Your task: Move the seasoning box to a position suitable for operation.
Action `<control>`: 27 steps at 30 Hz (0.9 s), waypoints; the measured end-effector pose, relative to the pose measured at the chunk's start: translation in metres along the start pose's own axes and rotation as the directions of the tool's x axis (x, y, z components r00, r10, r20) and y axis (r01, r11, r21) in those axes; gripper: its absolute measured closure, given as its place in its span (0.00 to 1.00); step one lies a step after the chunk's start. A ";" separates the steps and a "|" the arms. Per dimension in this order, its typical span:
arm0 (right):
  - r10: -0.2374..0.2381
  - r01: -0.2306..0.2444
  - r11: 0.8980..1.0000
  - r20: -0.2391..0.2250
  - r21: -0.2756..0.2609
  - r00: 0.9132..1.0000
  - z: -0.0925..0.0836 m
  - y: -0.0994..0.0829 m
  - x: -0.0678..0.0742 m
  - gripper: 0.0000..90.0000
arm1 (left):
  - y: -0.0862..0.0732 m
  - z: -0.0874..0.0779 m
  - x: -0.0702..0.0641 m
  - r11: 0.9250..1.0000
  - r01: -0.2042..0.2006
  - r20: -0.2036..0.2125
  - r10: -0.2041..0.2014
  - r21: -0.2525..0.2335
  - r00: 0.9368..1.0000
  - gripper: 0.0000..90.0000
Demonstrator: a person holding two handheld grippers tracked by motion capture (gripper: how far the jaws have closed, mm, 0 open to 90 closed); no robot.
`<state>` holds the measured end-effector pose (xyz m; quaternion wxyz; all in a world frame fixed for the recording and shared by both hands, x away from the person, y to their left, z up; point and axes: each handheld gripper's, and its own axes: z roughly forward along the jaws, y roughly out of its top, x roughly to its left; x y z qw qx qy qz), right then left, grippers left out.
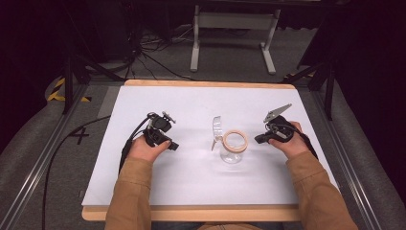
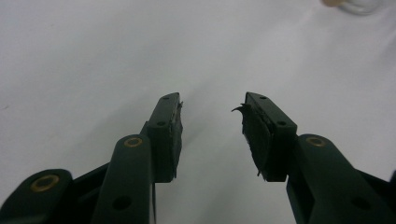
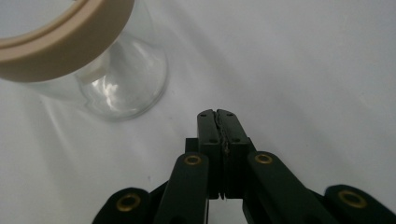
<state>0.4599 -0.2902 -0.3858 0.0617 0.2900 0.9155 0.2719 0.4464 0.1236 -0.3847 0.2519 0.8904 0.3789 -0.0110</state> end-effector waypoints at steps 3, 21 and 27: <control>-0.017 0.017 0.999 -0.008 -0.041 1.000 -0.004 0.000 0.003 0.99 | 0.000 -0.010 -0.001 0.998 0.043 -0.010 -0.043 -0.038 0.999 0.65; -0.022 -0.005 0.977 -0.122 -0.214 0.992 0.005 -0.006 -0.001 1.00 | 0.010 -0.025 -0.028 0.994 -0.038 0.065 0.045 -0.106 0.997 0.57; -0.025 -0.005 0.979 -0.146 -0.202 0.989 0.017 -0.006 -0.002 1.00 | 0.010 -0.024 -0.032 0.993 -0.050 0.053 0.055 -0.104 0.997 0.54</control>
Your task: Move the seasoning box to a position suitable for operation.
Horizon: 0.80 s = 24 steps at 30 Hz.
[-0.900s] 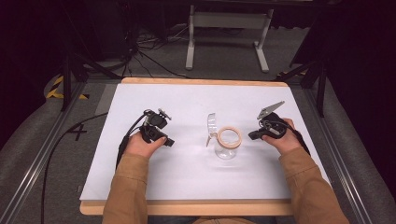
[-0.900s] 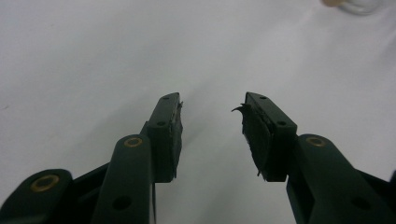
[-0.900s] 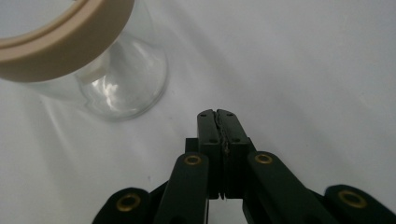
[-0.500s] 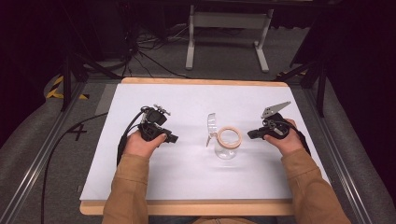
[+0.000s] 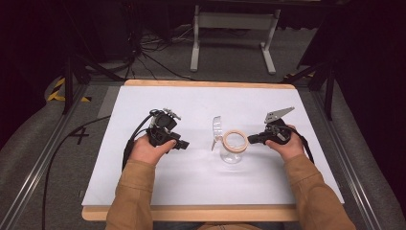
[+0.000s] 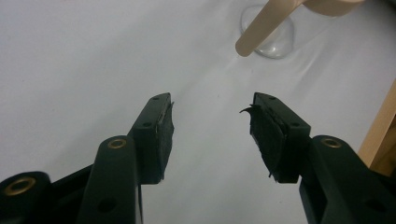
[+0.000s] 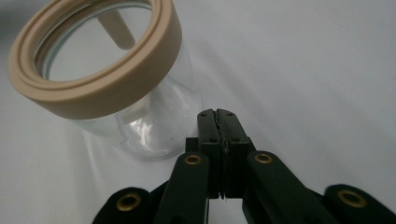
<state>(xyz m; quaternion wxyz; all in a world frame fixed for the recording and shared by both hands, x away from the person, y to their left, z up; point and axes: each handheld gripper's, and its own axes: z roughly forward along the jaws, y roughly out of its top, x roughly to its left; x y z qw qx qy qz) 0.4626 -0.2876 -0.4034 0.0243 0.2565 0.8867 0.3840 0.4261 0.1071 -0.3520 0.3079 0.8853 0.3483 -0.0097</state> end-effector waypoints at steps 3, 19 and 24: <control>-0.019 0.019 1.000 -0.012 0.007 1.000 0.009 0.001 0.001 1.00 | -0.002 -0.001 -0.001 1.000 0.006 -0.012 -0.006 -0.002 1.000 0.53; -0.048 0.048 0.999 -0.024 0.004 0.999 0.026 0.002 -0.001 0.99 | -0.007 -0.003 -0.004 1.000 0.000 -0.026 0.000 -0.002 1.000 0.51; -0.050 0.050 0.999 -0.026 0.004 0.998 0.027 0.002 0.000 1.00 | -0.007 -0.002 -0.004 1.000 0.001 -0.027 -0.001 0.000 1.000 0.51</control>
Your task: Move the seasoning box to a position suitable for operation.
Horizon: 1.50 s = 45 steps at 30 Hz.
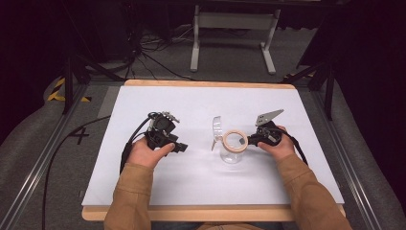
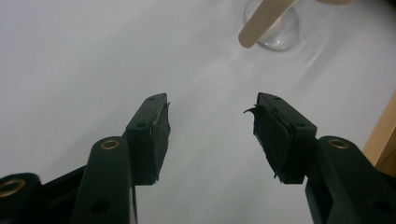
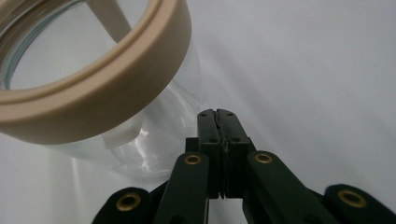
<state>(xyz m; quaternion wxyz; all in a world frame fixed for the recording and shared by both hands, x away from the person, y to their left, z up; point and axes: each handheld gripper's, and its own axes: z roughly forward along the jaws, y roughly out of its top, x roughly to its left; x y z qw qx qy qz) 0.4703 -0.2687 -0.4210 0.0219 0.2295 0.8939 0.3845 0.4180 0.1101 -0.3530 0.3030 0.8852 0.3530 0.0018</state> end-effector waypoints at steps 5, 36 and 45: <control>-0.003 0.003 1.000 0.000 0.004 1.000 0.000 0.000 0.001 0.99 | 0.000 0.002 0.000 1.000 0.004 0.001 -0.004 0.003 1.000 0.51; -0.096 0.099 0.993 -0.052 0.071 0.994 -0.011 -0.008 0.044 1.00 | 0.028 0.018 -0.001 0.999 -0.041 0.044 0.041 0.011 0.998 0.56; -0.150 0.162 0.982 -0.115 0.099 0.982 -0.005 -0.002 0.065 1.00 | 0.032 0.019 -0.001 0.998 -0.068 0.088 0.065 0.020 0.994 0.73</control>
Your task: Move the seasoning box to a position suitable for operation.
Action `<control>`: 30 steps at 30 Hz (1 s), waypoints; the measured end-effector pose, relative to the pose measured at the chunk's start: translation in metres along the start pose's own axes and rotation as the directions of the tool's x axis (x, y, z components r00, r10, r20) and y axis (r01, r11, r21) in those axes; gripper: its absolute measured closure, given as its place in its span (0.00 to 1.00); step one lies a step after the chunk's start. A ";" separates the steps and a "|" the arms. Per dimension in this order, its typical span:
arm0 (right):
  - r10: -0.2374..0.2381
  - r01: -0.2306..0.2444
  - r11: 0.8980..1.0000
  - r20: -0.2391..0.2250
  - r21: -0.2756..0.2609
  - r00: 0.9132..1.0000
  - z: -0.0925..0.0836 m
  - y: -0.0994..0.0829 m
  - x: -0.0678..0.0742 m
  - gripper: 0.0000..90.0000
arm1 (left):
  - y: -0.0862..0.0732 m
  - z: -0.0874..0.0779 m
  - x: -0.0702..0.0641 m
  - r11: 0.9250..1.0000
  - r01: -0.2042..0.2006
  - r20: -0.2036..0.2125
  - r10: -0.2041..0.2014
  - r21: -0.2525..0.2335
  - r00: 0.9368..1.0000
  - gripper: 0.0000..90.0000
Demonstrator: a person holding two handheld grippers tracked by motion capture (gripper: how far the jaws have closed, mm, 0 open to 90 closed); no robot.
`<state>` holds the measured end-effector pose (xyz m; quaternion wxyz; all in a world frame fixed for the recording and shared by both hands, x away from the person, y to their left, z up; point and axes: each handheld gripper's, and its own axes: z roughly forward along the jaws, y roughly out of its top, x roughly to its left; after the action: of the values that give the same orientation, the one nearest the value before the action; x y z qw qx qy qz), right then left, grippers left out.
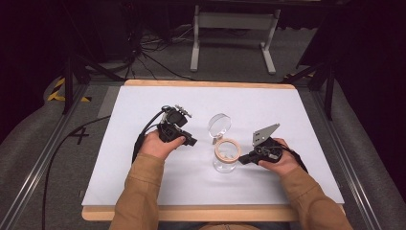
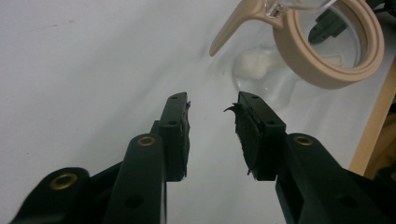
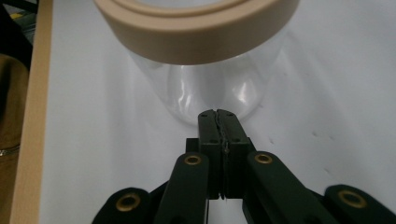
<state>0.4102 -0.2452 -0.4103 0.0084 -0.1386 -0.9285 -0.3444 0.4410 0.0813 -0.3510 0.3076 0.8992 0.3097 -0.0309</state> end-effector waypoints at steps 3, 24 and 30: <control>-0.026 0.026 1.000 -0.015 0.011 1.000 0.005 0.005 0.007 1.00 | -0.001 0.001 0.000 1.000 0.008 0.010 -0.008 -0.013 1.000 0.74; -0.077 0.078 0.996 -0.044 0.031 0.996 0.027 0.018 0.025 0.99 | -0.002 -0.003 0.003 0.999 0.016 0.012 -0.015 -0.048 1.000 0.83; -0.043 0.043 0.999 -0.030 -0.016 0.999 0.010 0.016 0.020 0.99 | -0.001 -0.004 0.003 0.991 0.007 0.013 -0.006 -0.130 1.000 0.99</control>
<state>0.3959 -0.2218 -0.4057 0.0141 -0.1133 -0.9283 -0.3539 0.4423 0.0854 -0.3490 0.3674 0.8760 0.3120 -0.0173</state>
